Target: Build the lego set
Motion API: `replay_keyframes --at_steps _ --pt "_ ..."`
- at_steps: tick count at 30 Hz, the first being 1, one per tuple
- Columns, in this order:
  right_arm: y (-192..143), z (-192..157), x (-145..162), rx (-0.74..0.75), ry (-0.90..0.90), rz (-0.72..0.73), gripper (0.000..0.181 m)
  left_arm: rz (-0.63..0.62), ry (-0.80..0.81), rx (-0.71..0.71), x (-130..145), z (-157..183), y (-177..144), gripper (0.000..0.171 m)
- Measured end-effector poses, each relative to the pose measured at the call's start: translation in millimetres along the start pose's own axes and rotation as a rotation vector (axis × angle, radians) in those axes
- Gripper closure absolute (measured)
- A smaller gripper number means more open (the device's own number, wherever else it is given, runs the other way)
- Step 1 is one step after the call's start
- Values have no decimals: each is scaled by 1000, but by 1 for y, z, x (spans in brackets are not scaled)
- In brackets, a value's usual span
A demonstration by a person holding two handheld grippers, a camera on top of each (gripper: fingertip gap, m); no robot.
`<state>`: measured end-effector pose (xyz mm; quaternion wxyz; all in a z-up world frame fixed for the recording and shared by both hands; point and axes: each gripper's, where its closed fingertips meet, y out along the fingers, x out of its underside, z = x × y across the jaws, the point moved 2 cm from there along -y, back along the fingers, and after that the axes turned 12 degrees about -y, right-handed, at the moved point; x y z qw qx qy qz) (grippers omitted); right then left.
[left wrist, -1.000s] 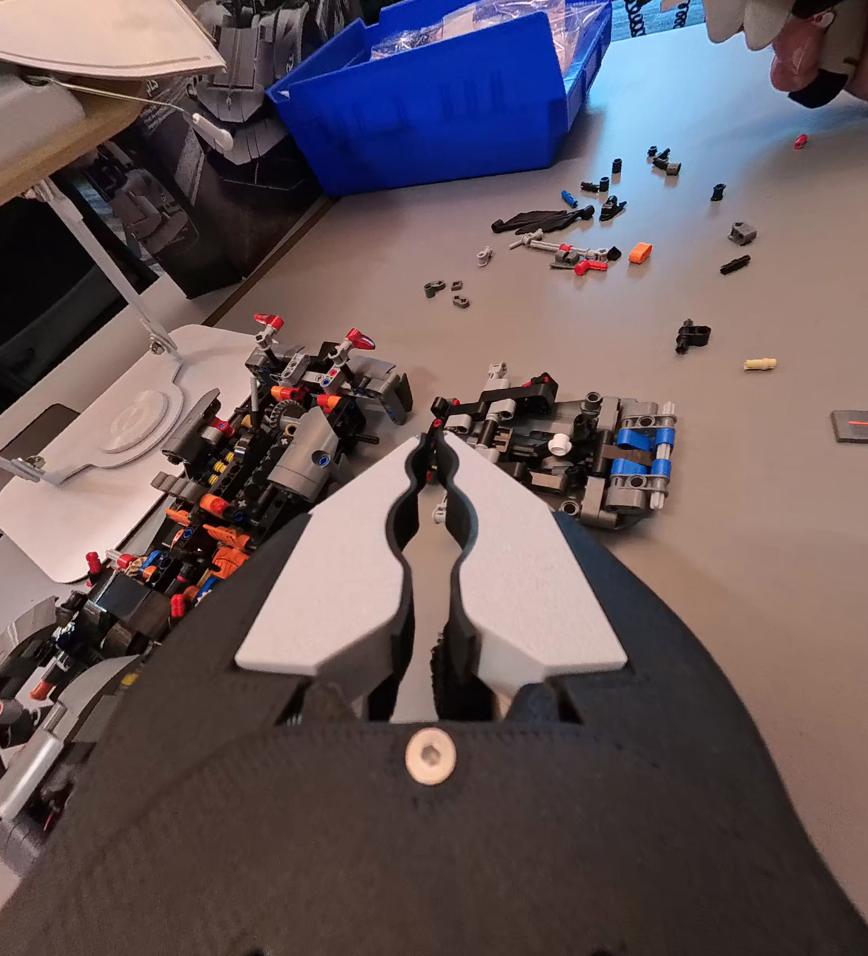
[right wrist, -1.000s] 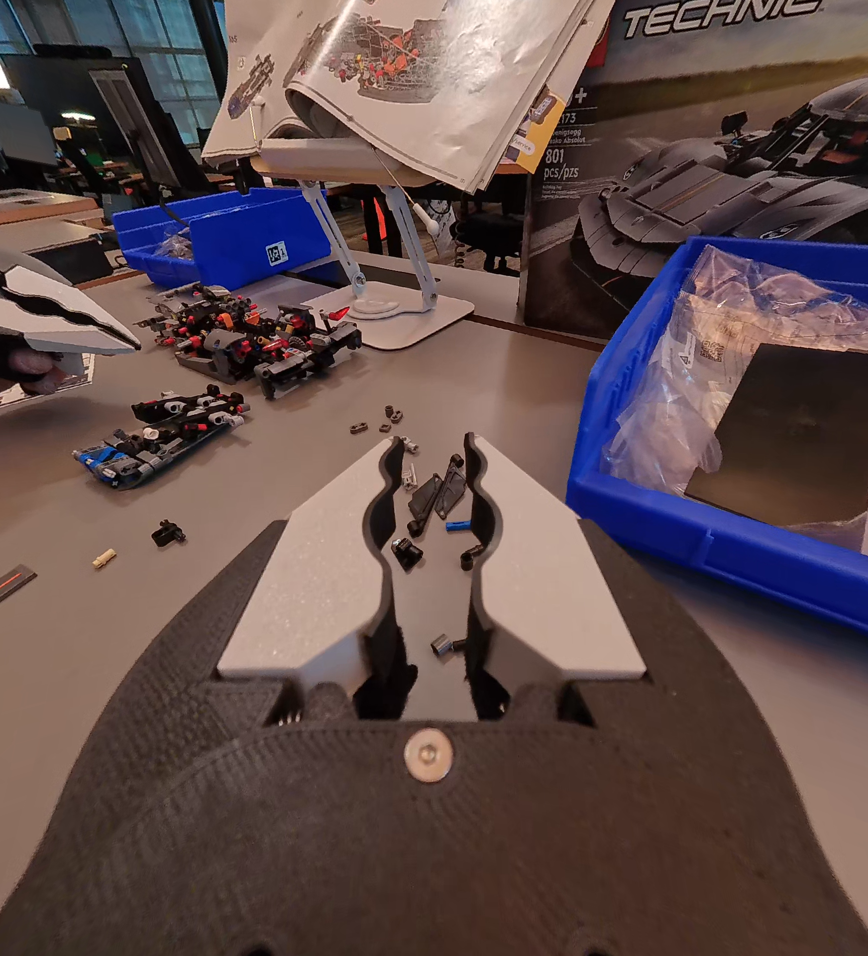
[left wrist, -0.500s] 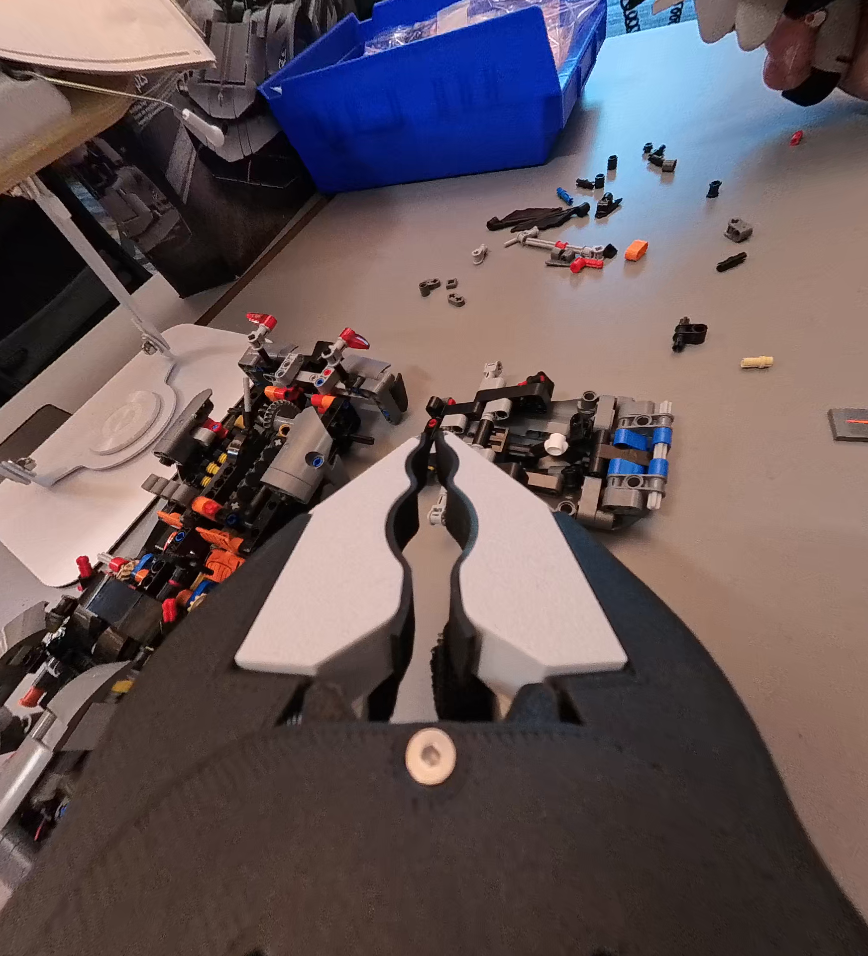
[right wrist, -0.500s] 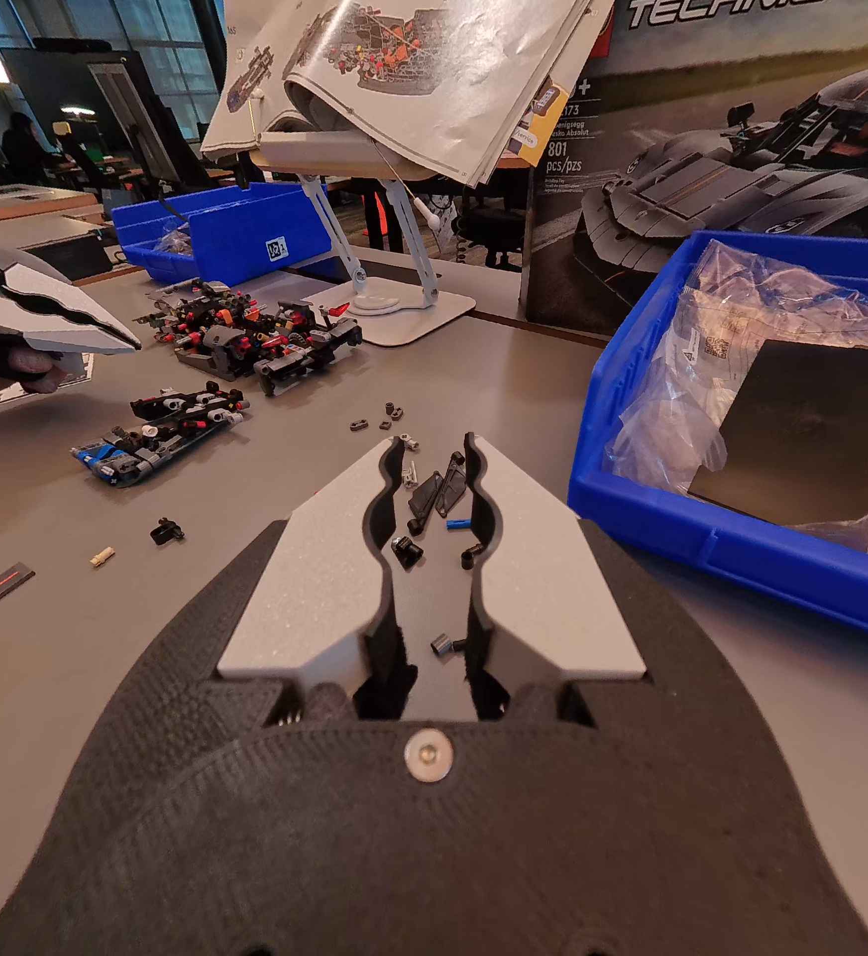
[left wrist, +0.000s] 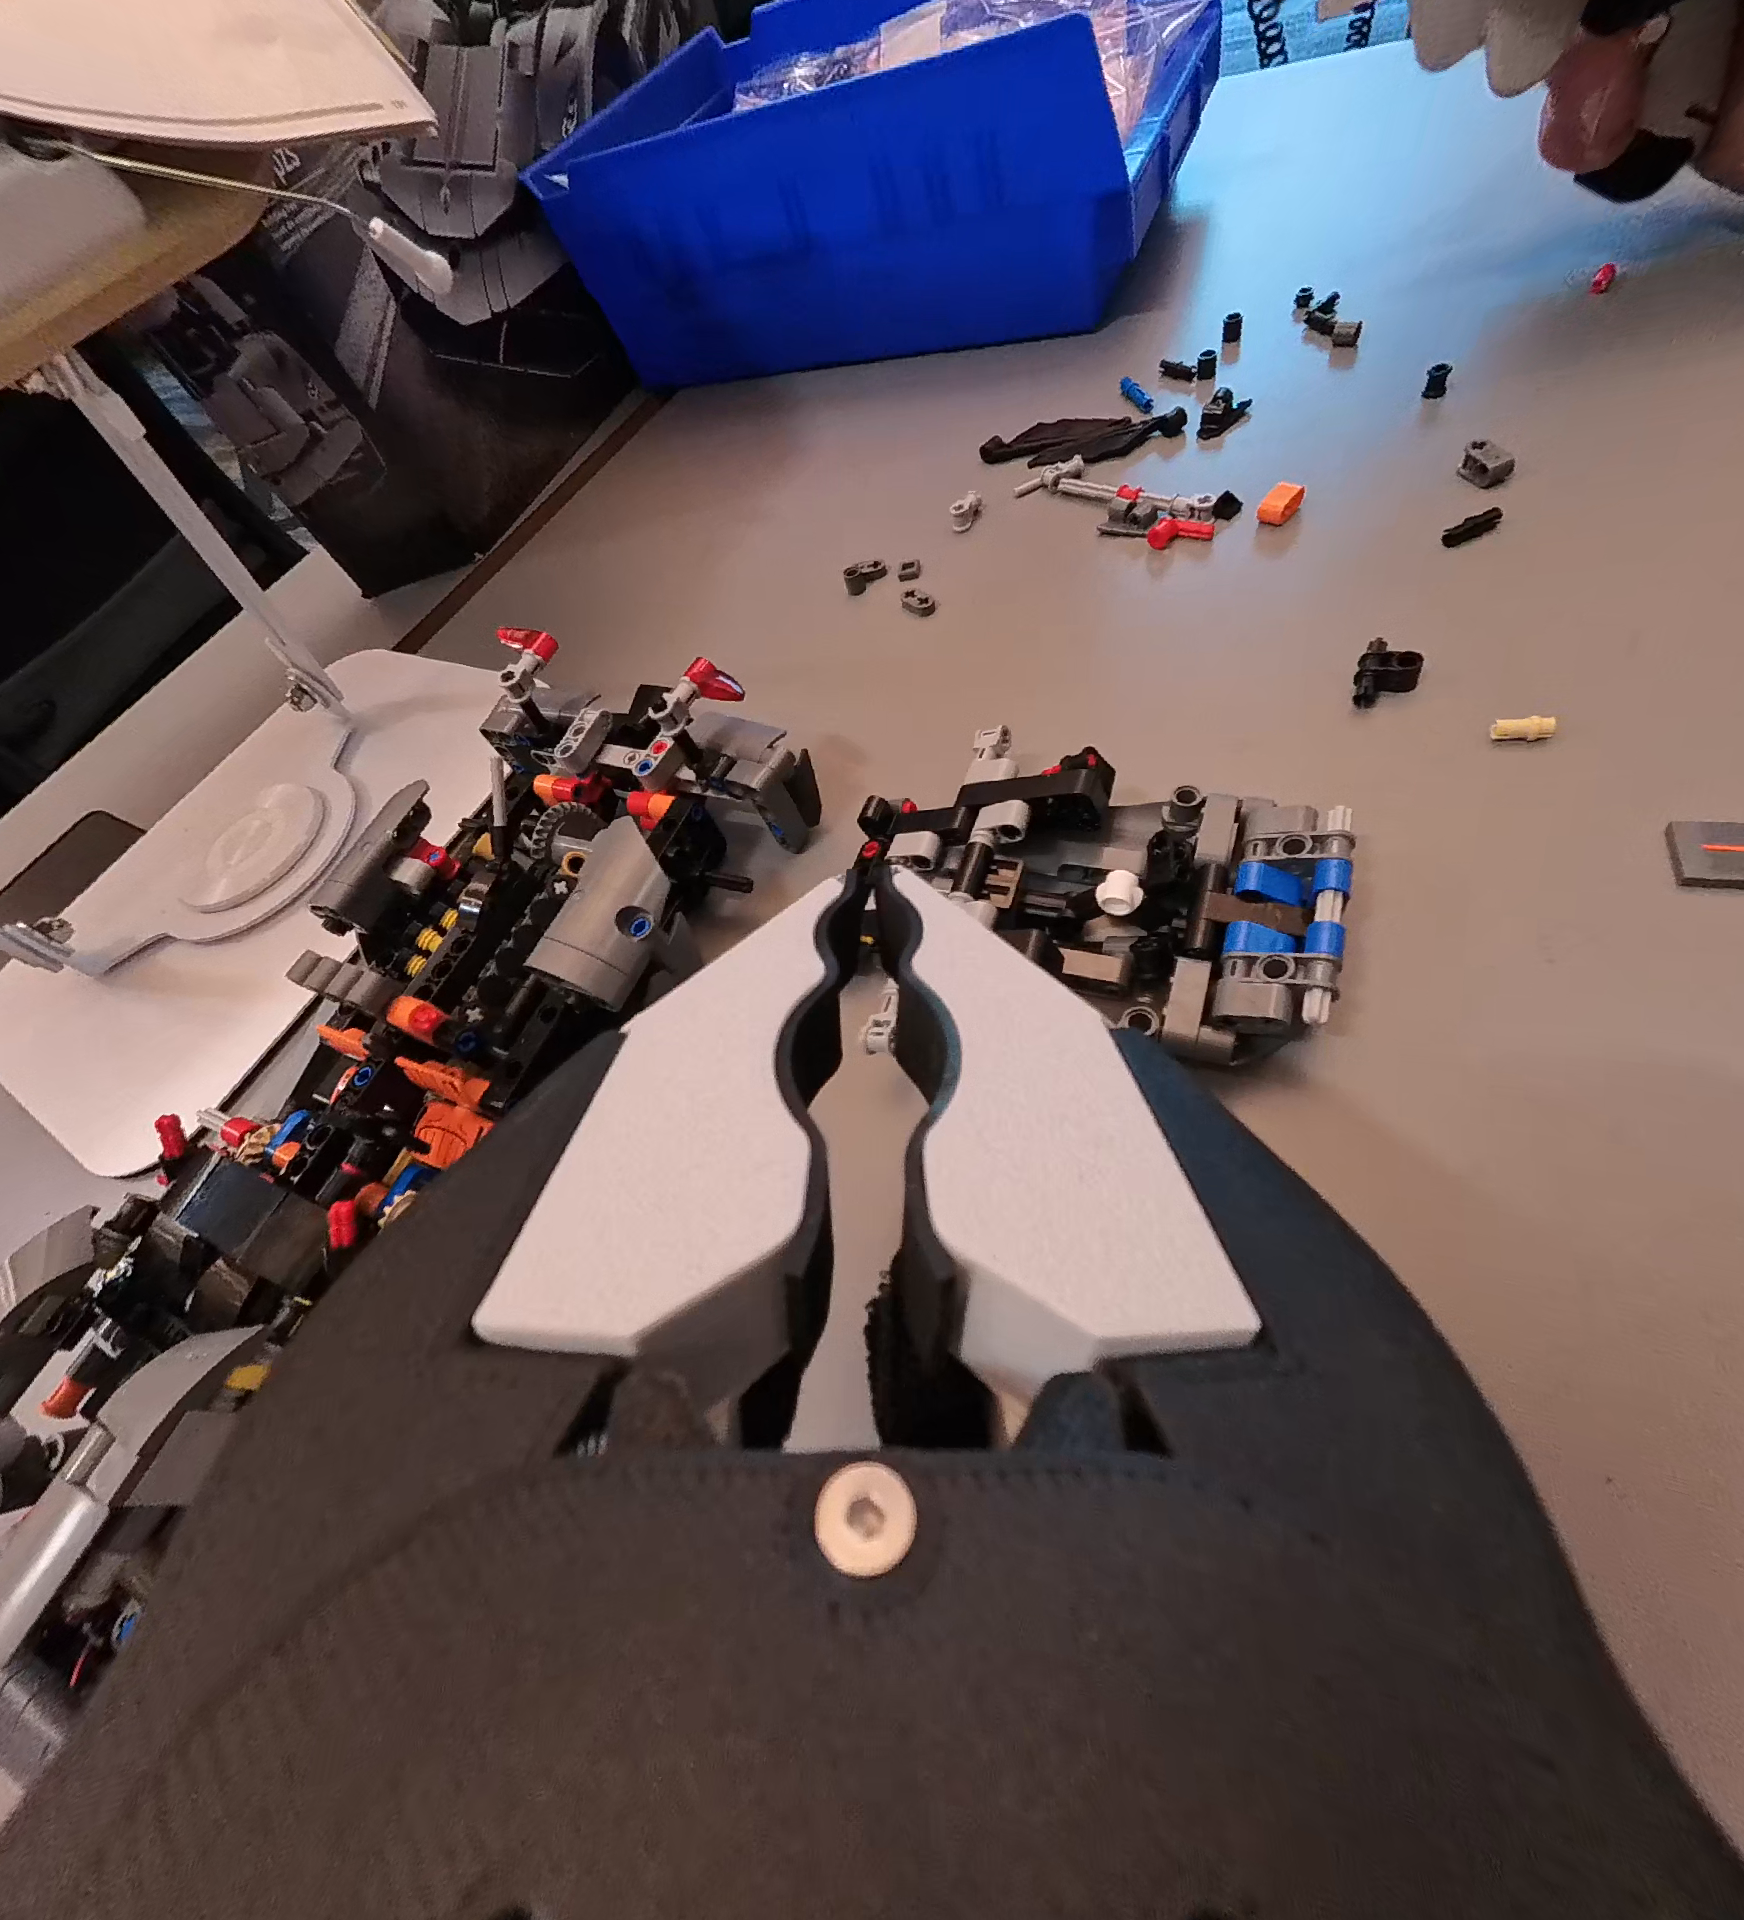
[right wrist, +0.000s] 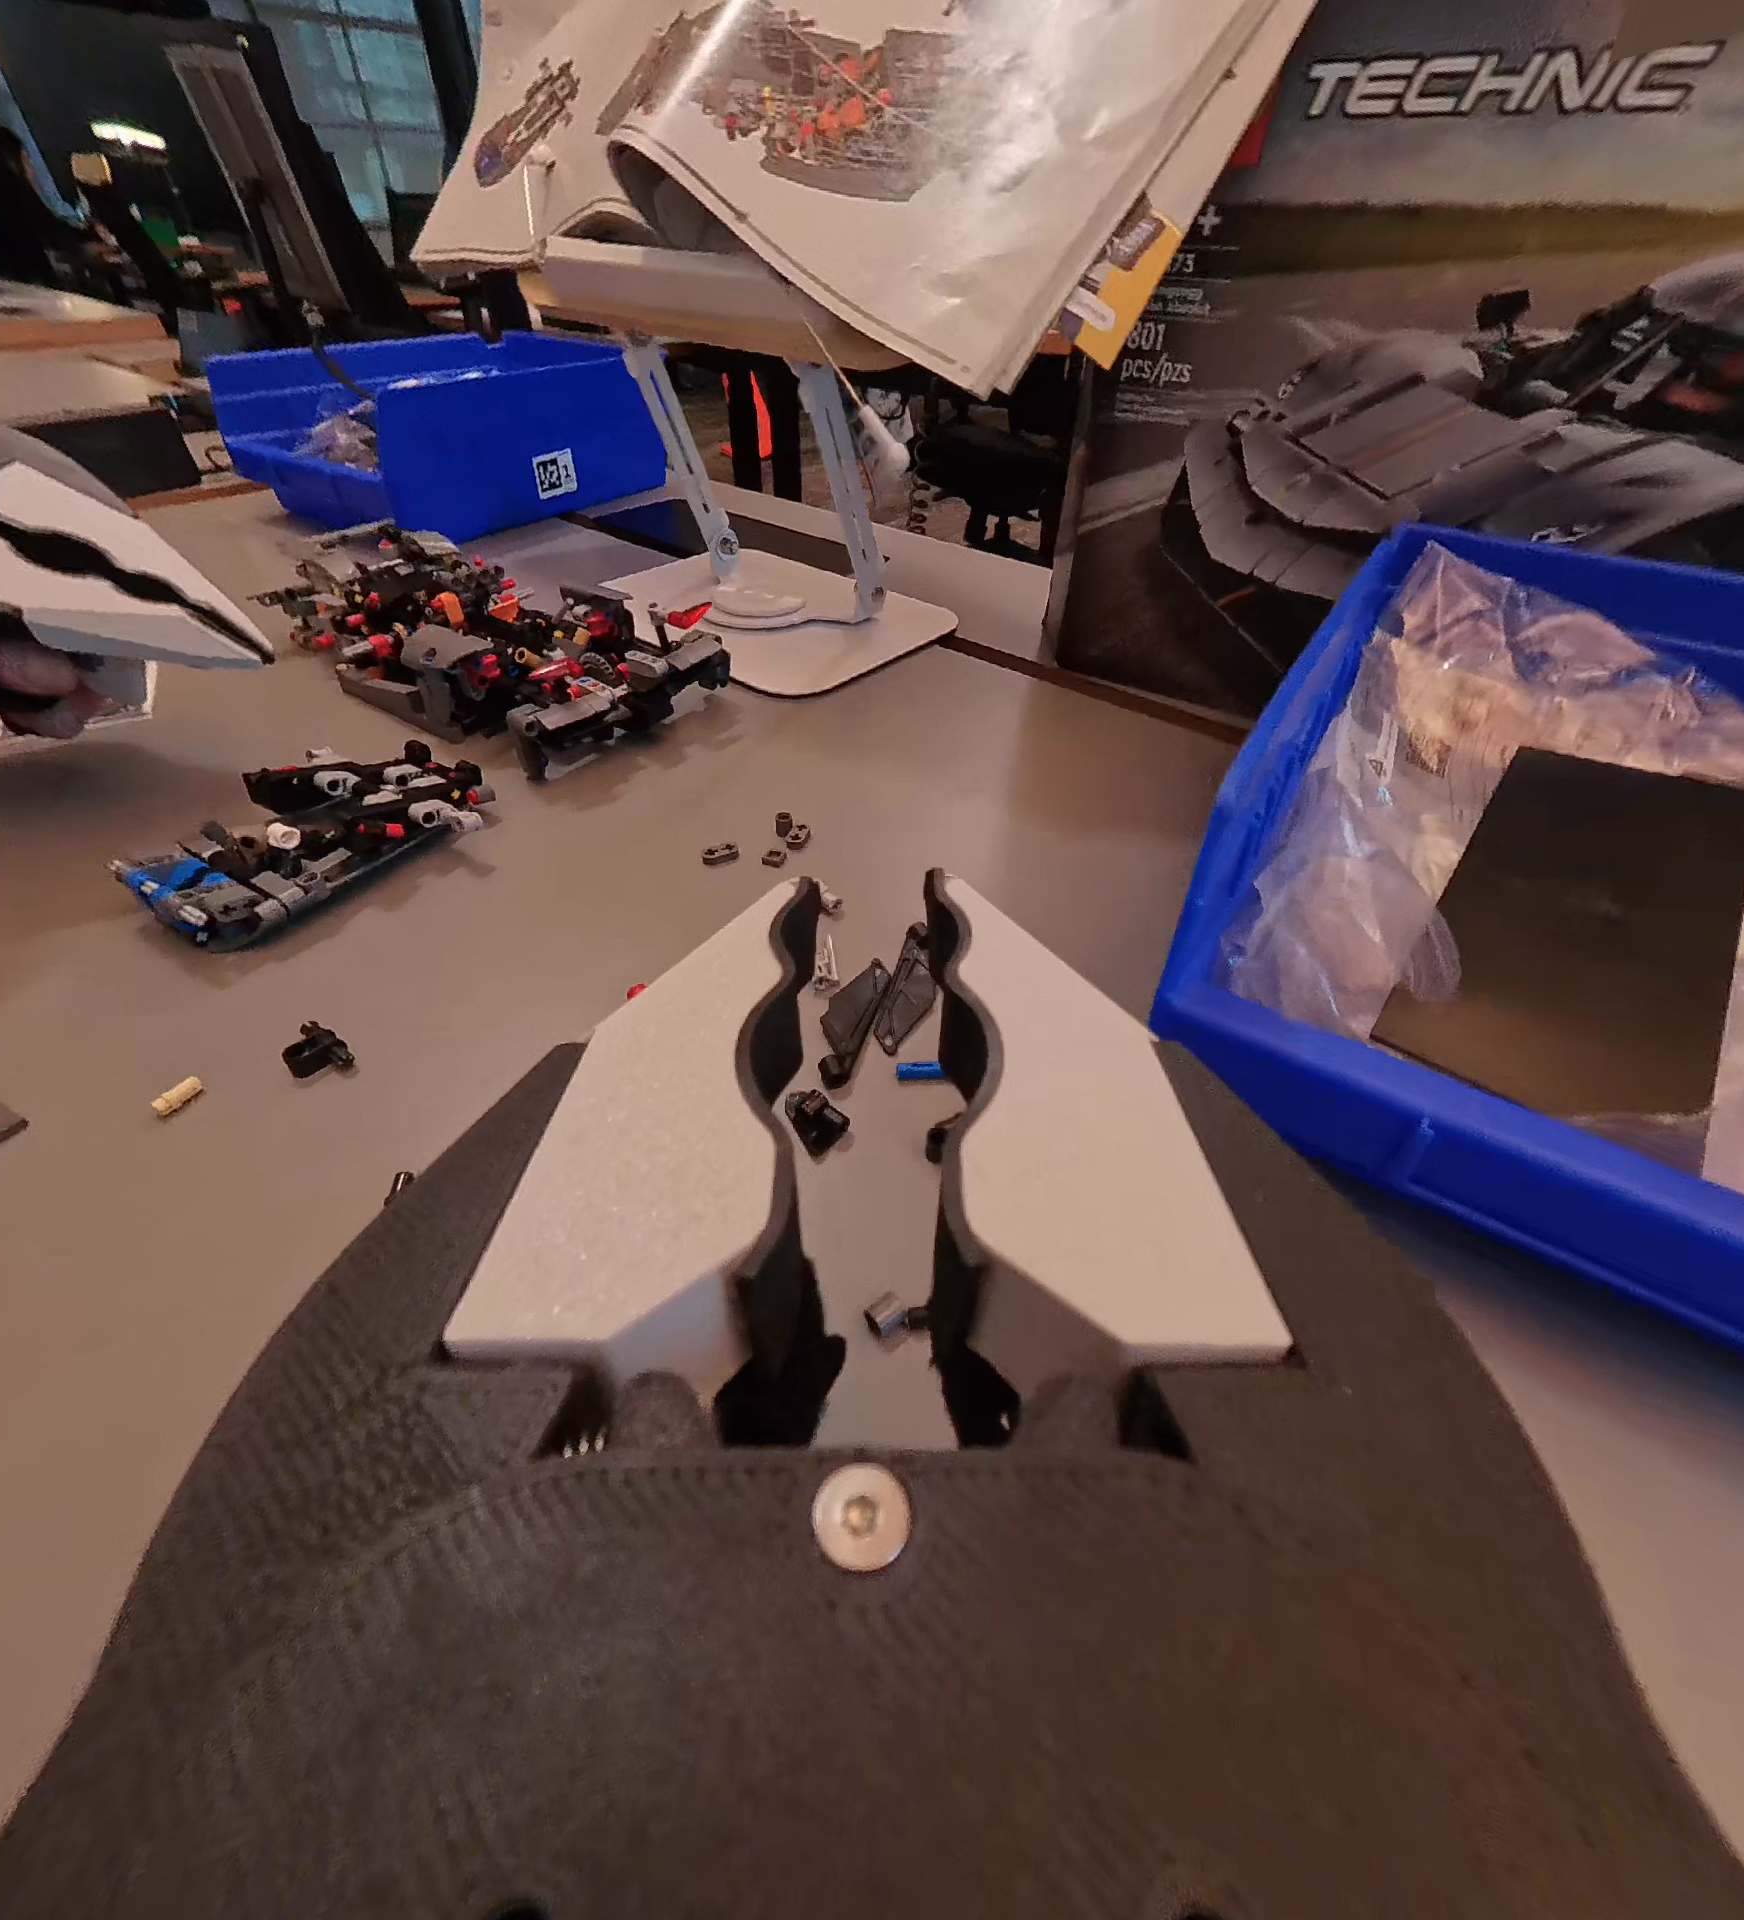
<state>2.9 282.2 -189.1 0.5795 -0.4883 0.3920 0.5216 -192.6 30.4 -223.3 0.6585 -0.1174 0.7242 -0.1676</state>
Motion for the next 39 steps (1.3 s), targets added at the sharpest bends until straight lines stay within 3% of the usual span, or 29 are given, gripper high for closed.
replay_keyframes --at_steps 8,19,39 --pt "11 -10 -3 -22 -56 -49 161 1 1 -3 0 -1 -1 171" --pt "2 4 4 -8 56 6 161 -1 8 -4 -1 0 -1 171" --pt "7 0 12 -15 26 -46 160 -5 17 -6 -1 1 -2 171"
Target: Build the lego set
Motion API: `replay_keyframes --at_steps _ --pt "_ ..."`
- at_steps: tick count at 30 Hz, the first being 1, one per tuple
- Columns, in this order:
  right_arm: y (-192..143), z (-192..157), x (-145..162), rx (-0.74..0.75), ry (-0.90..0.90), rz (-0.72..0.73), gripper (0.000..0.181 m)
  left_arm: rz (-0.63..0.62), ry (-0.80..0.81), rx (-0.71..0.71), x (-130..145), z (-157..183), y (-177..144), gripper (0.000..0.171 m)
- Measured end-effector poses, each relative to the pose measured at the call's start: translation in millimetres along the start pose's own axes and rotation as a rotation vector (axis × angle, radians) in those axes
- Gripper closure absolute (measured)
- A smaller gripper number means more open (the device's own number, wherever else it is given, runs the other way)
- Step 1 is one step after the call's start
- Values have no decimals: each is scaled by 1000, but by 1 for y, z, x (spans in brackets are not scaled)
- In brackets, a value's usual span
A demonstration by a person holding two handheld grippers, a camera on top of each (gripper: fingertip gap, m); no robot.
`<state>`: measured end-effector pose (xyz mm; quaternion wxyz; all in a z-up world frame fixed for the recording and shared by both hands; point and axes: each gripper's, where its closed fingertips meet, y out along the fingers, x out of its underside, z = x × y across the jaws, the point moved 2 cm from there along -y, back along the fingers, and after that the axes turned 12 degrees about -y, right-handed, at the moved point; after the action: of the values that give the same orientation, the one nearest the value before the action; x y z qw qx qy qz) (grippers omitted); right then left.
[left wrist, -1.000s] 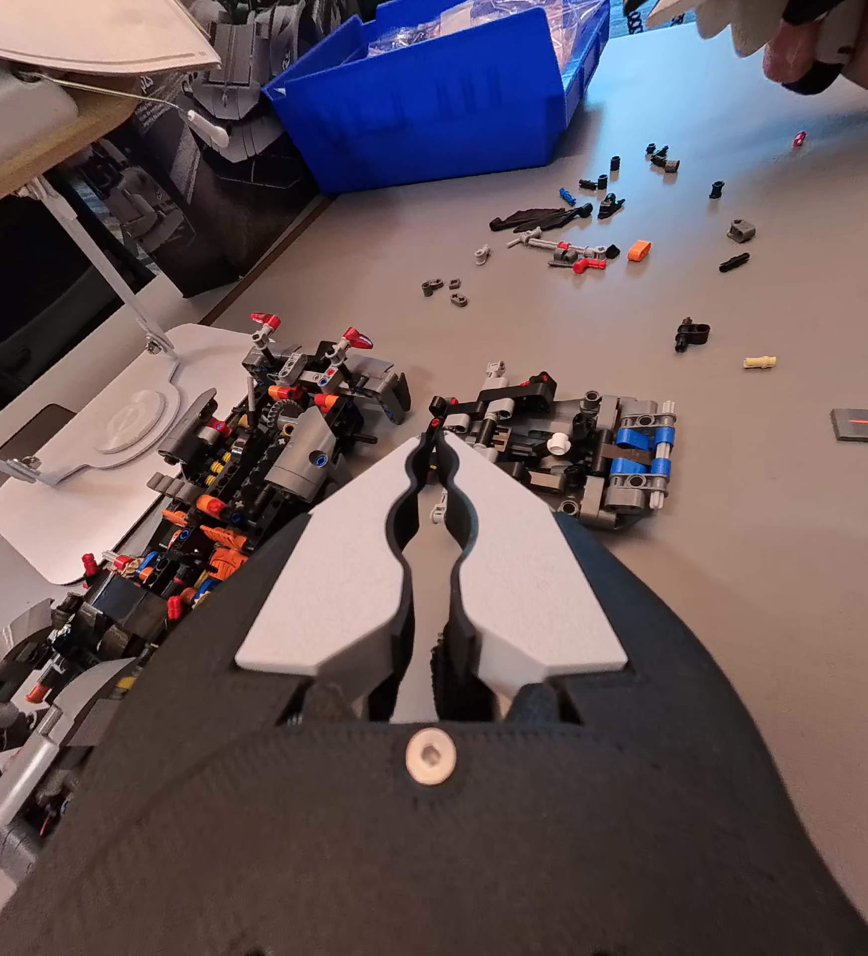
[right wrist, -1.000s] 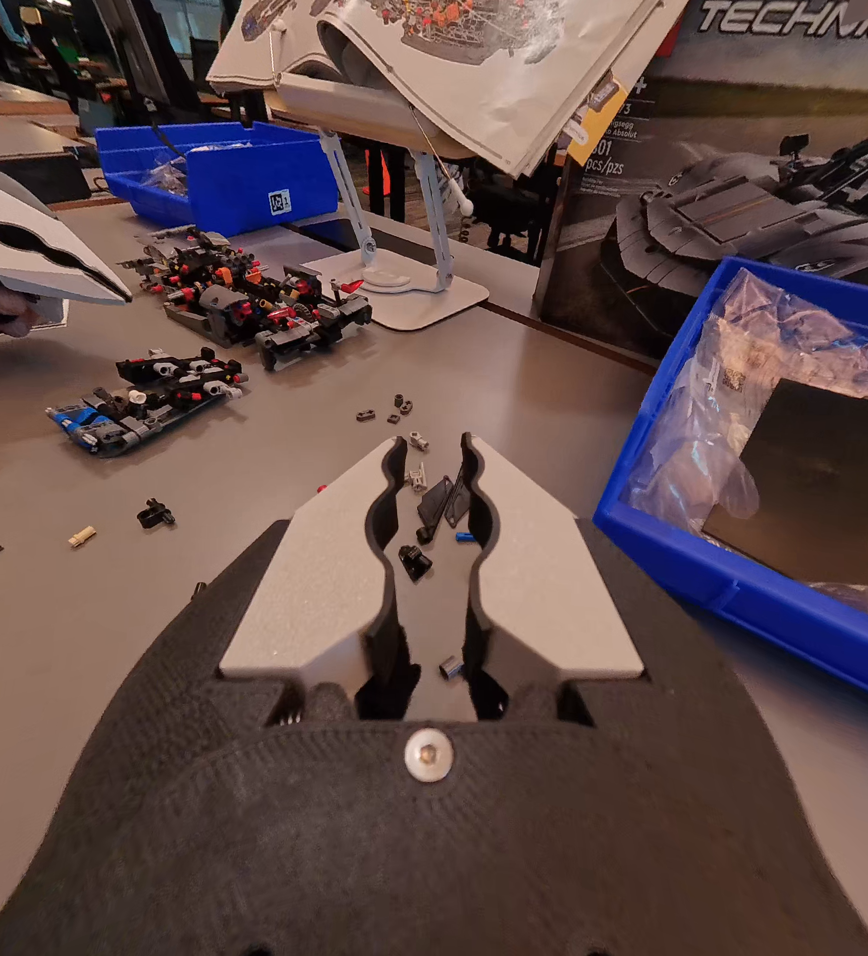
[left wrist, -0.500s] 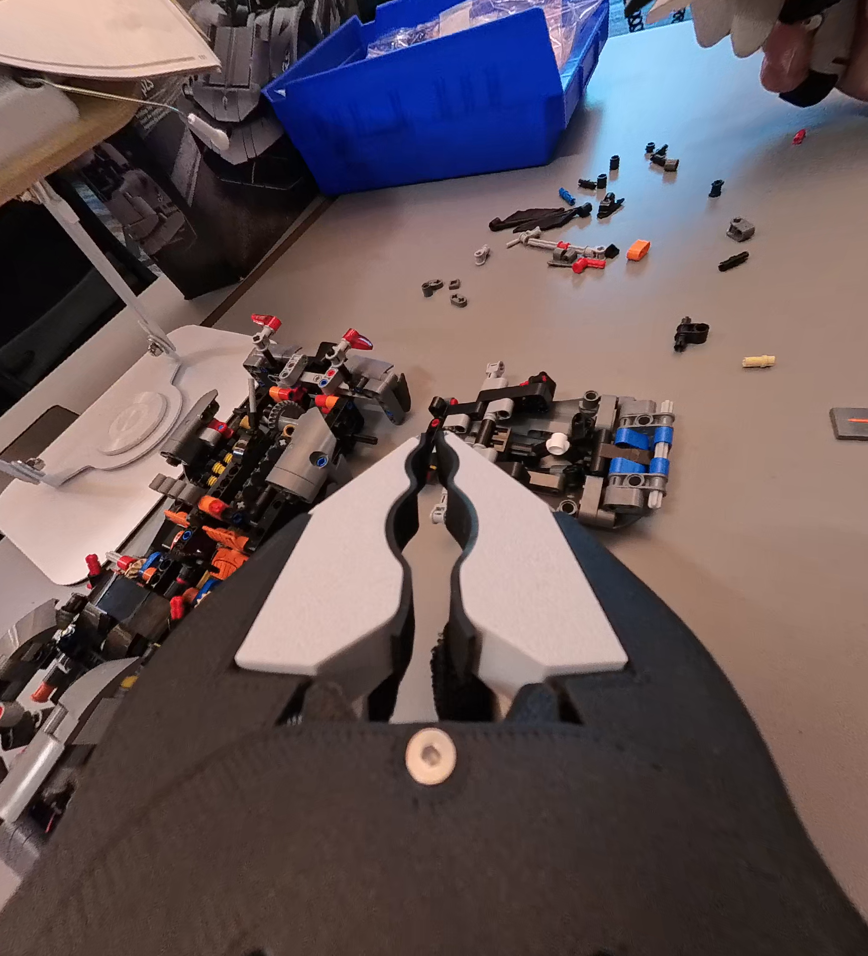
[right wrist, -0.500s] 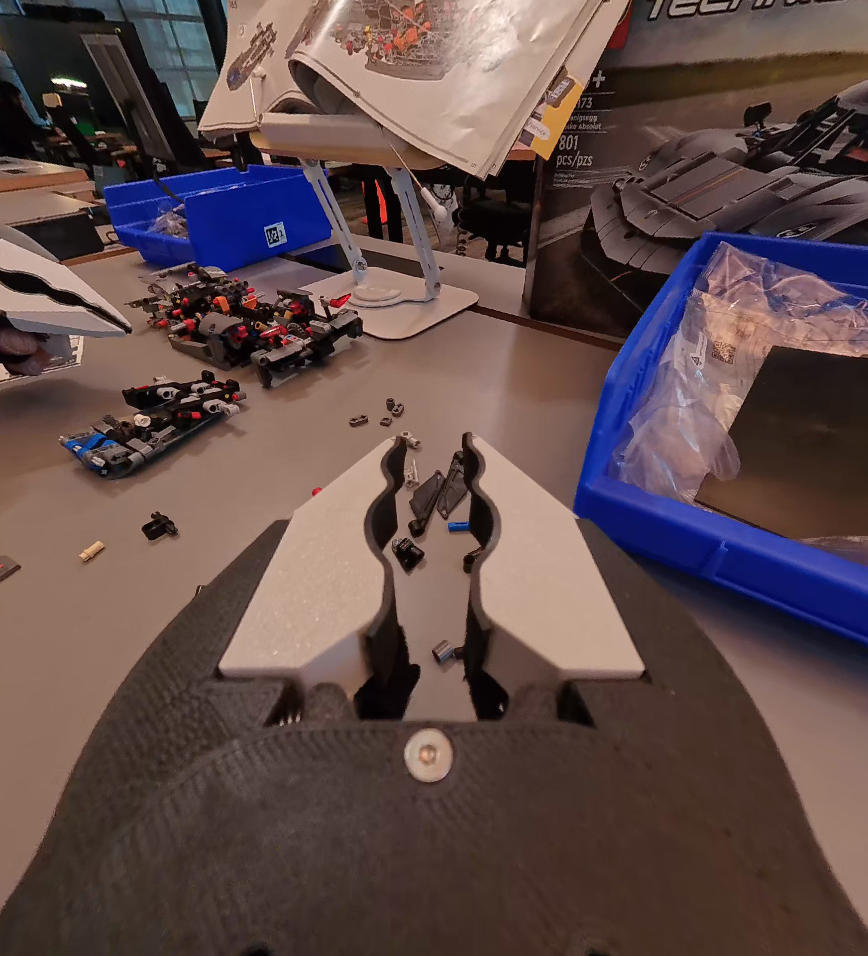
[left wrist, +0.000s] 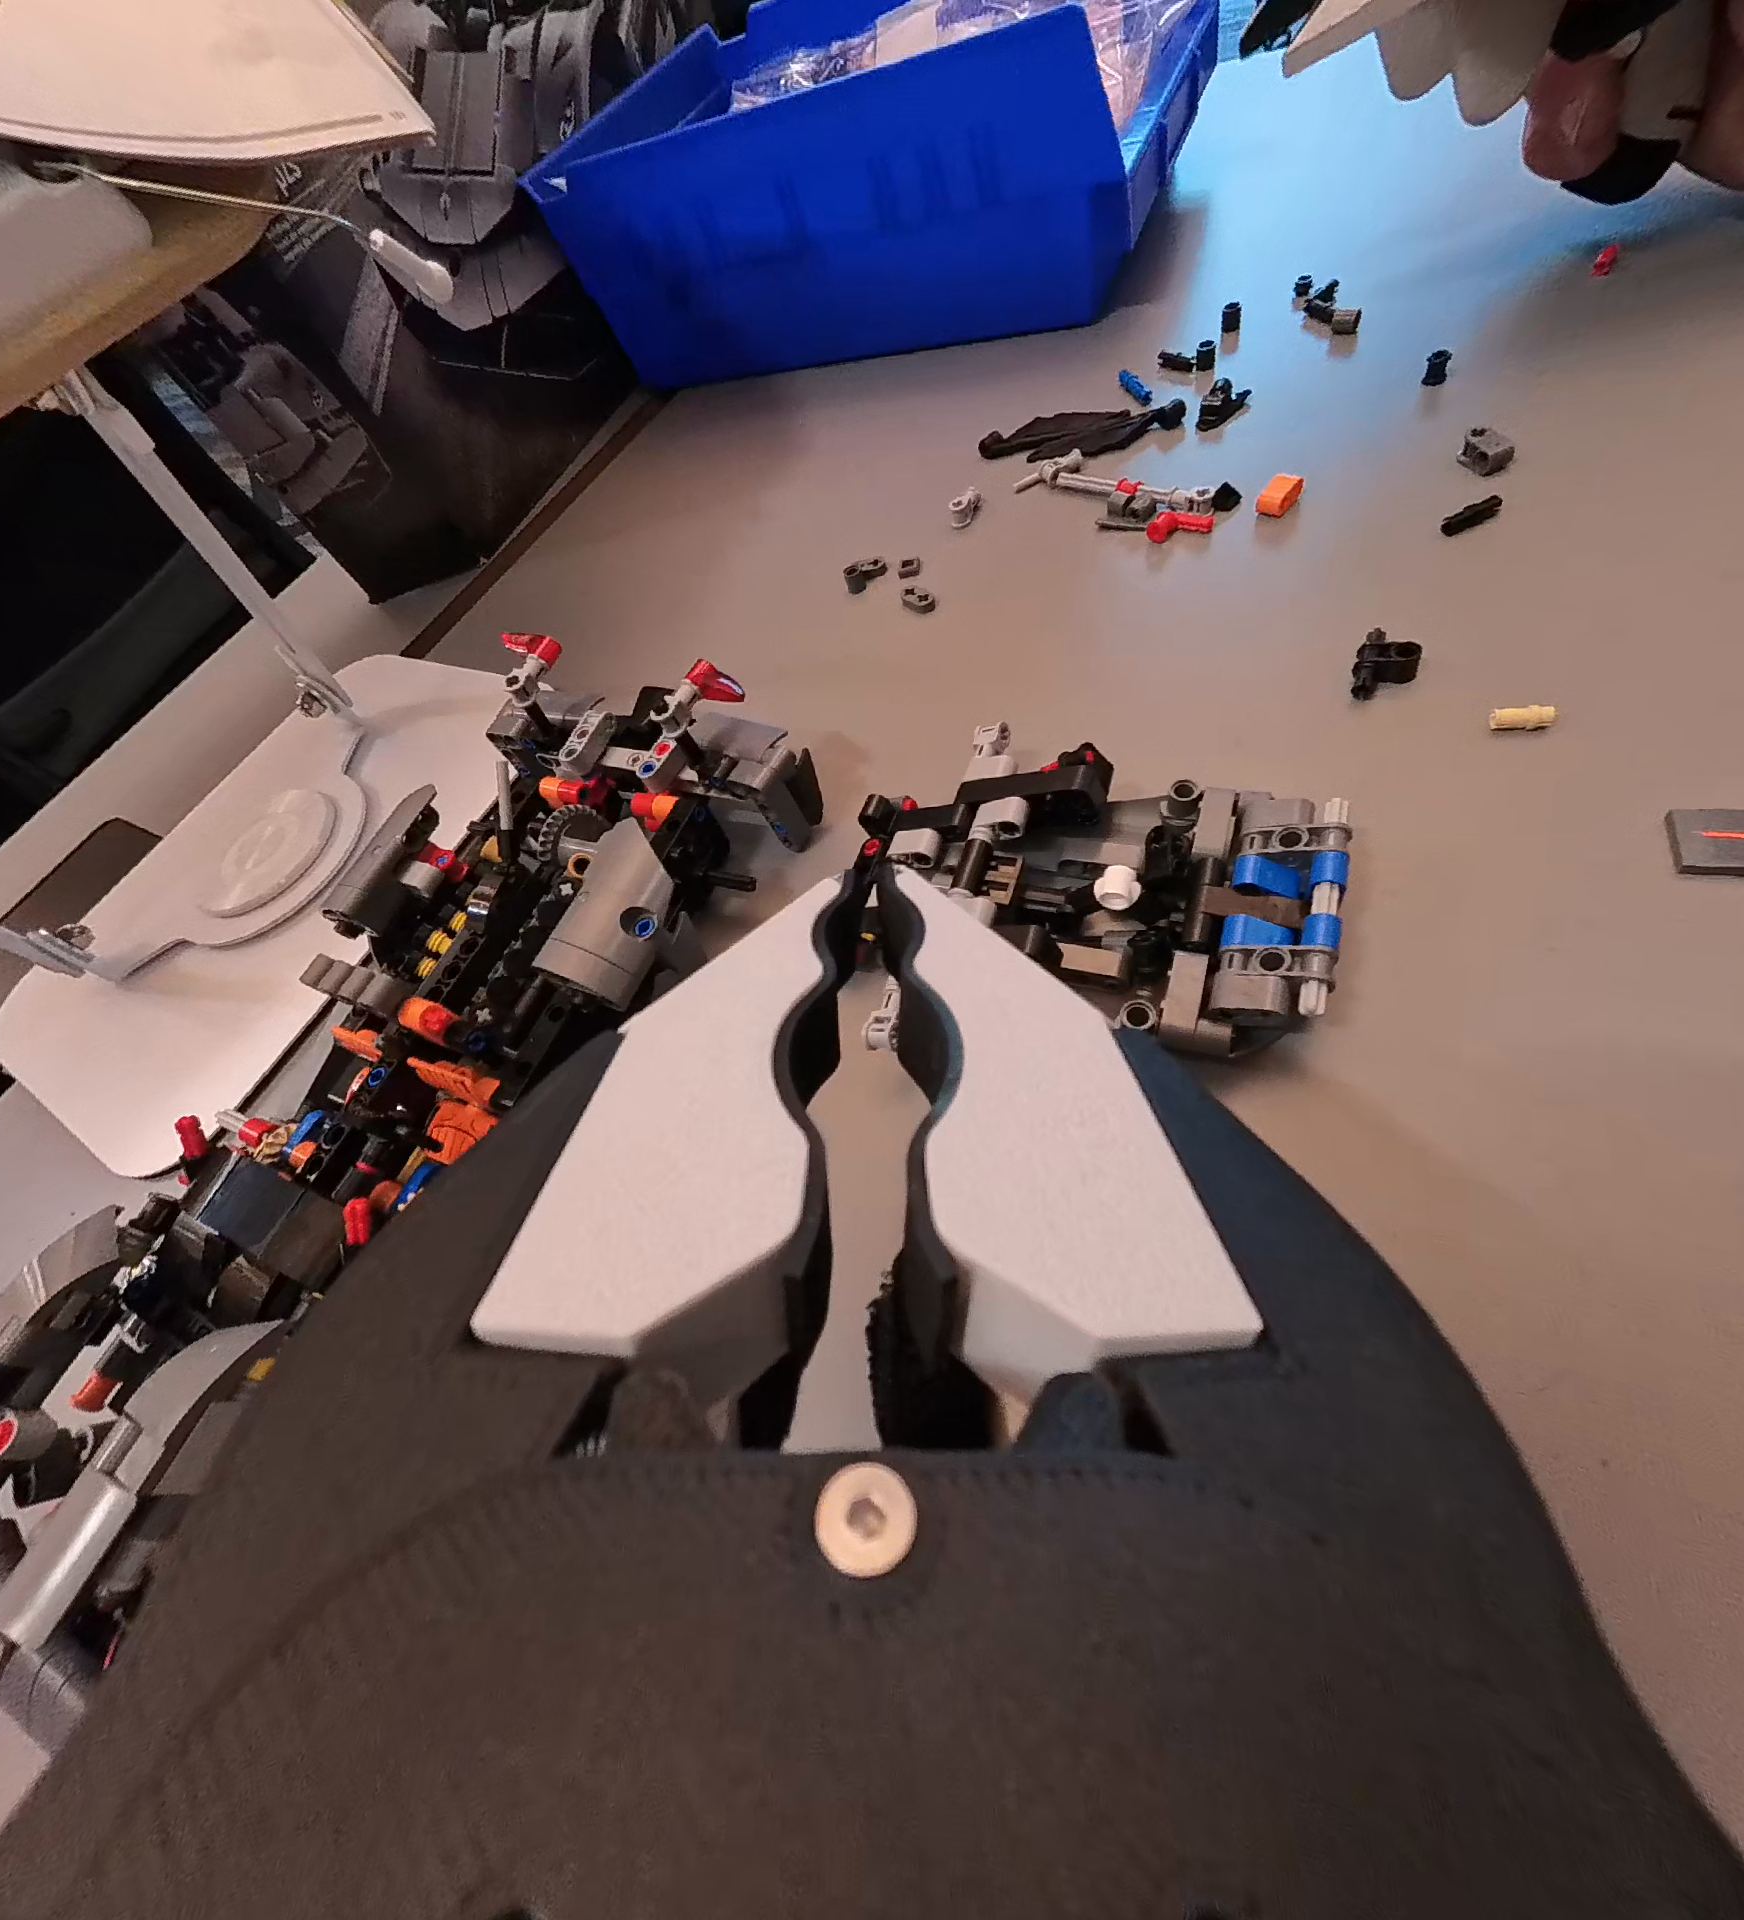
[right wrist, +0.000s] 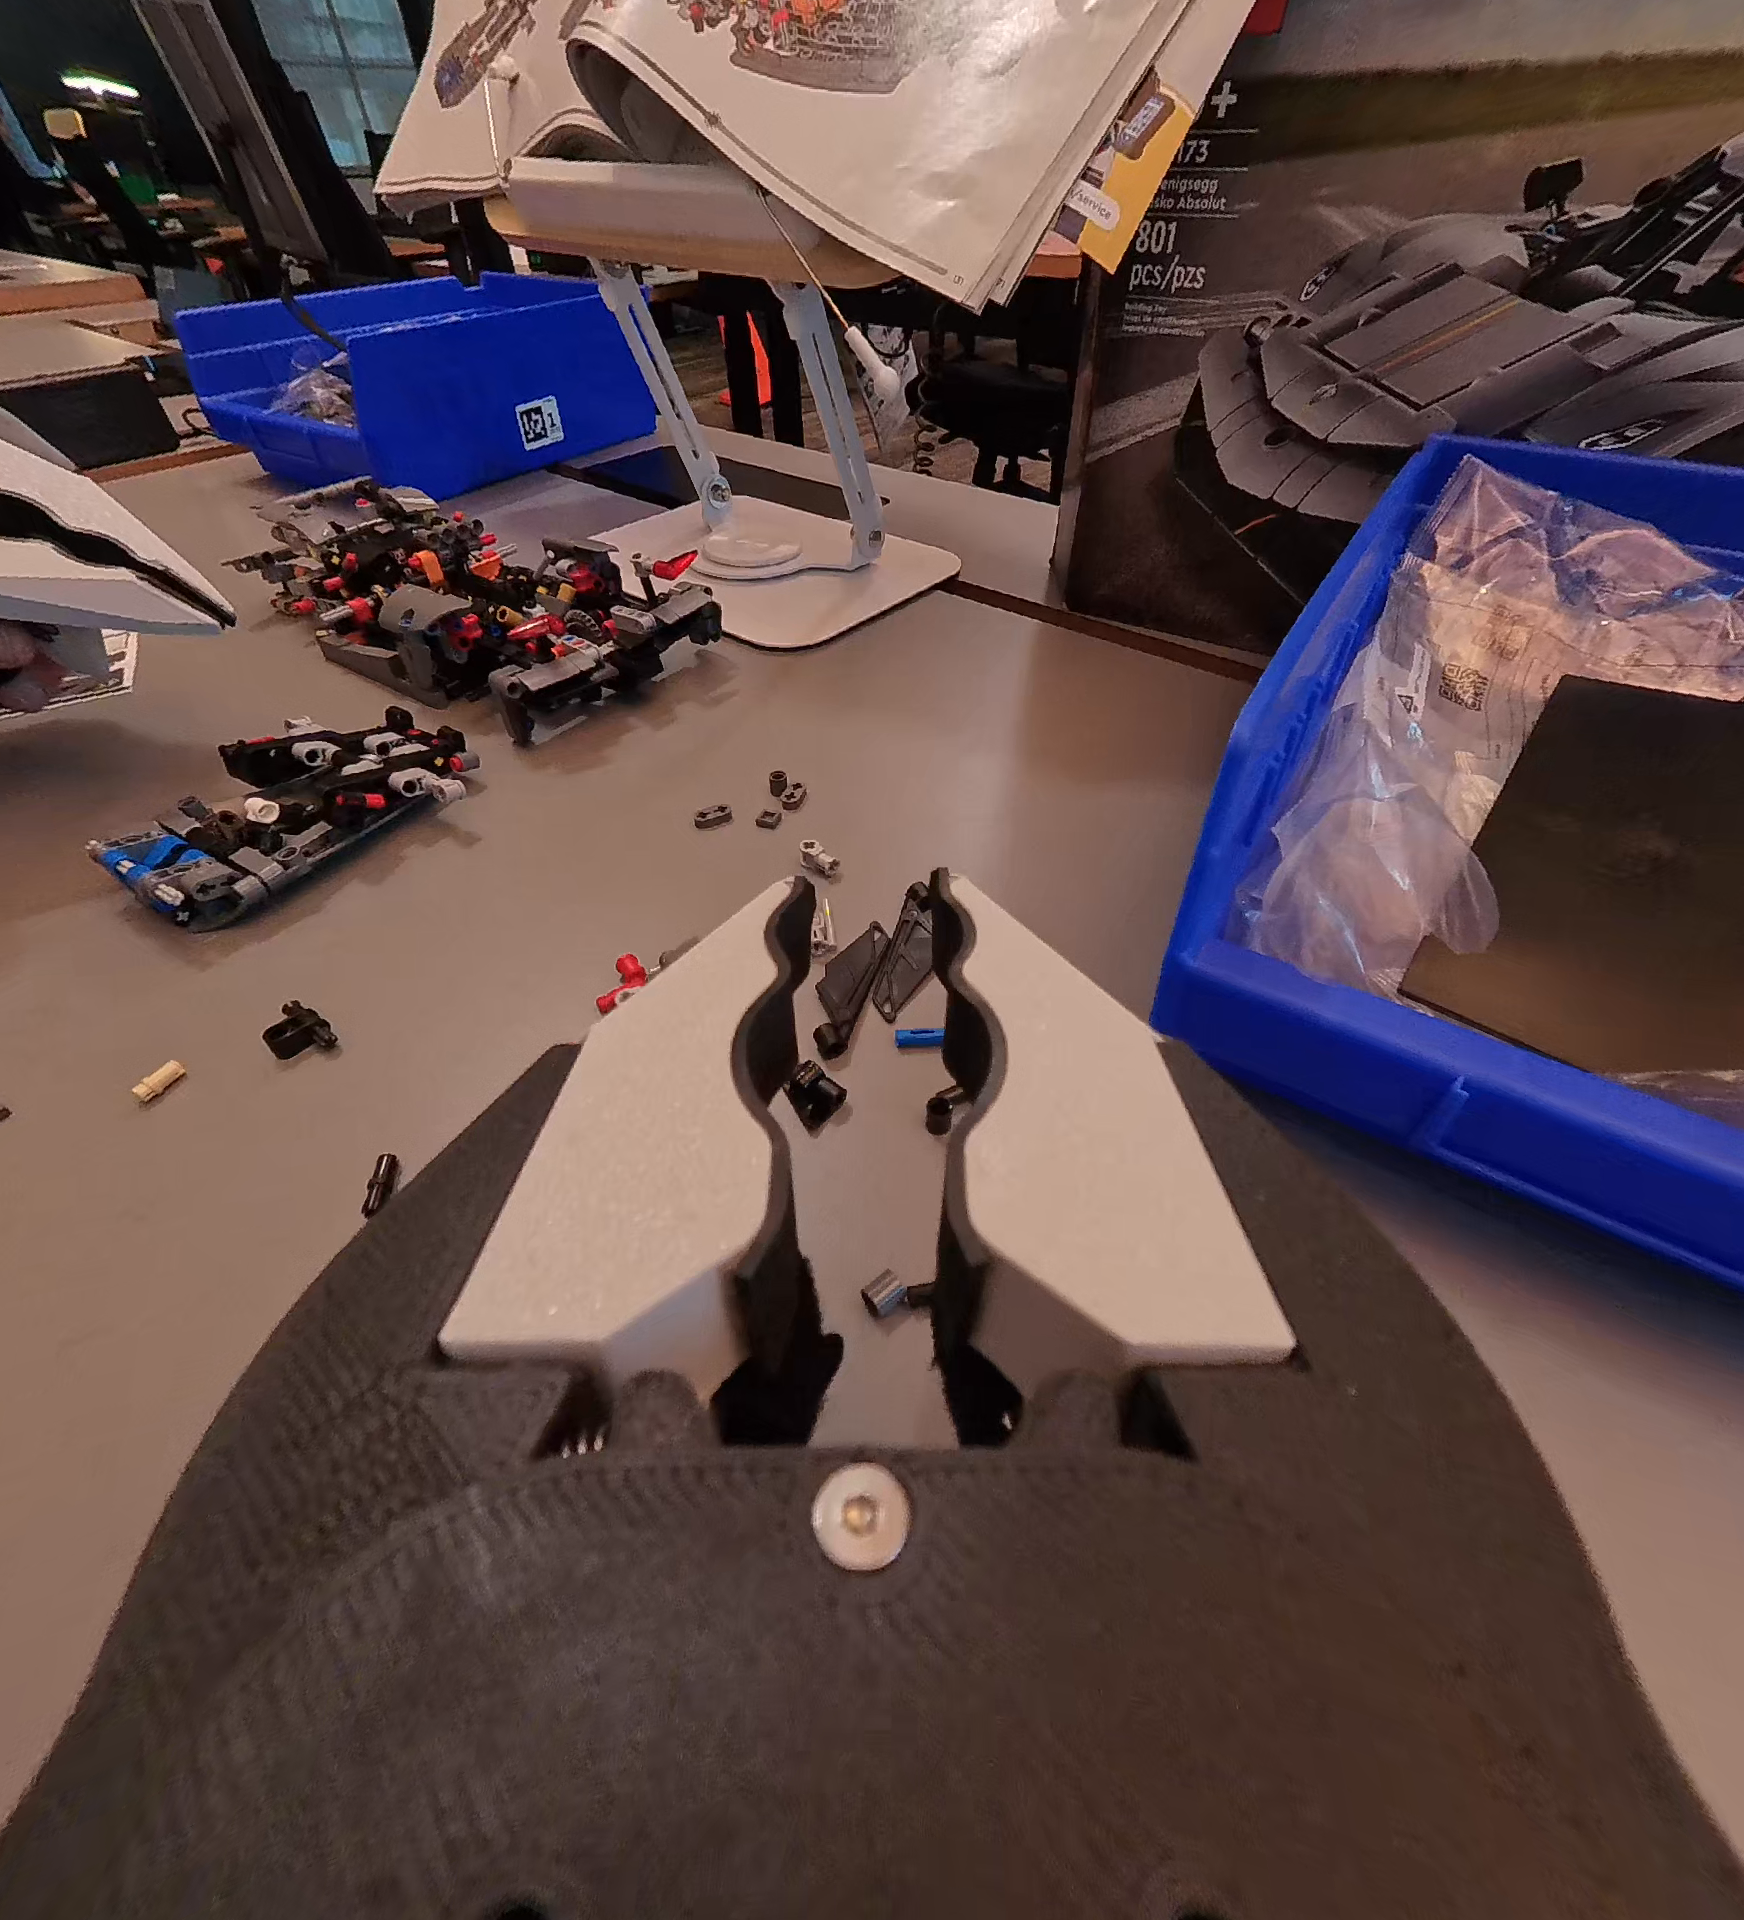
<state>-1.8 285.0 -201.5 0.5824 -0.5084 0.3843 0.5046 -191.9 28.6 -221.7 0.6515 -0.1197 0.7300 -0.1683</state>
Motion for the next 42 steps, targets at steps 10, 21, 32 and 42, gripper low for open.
replay_keyframes --at_steps 10,21,32,42 --pt "0 3 5 7 3 -16 159 29 0 -25 -5 -3 -4 169" --pt "0 -7 -25 69 -122 -18 150 143 -18 -136 -48 -39 -52 163" --pt "126 -120 -148 -241 -476 -38 150 178 -26 -308 -63 -155 -96 163" --pt "297 -169 -213 -230 -679 -49 139 91 -99 -387 3 -188 -75 164"
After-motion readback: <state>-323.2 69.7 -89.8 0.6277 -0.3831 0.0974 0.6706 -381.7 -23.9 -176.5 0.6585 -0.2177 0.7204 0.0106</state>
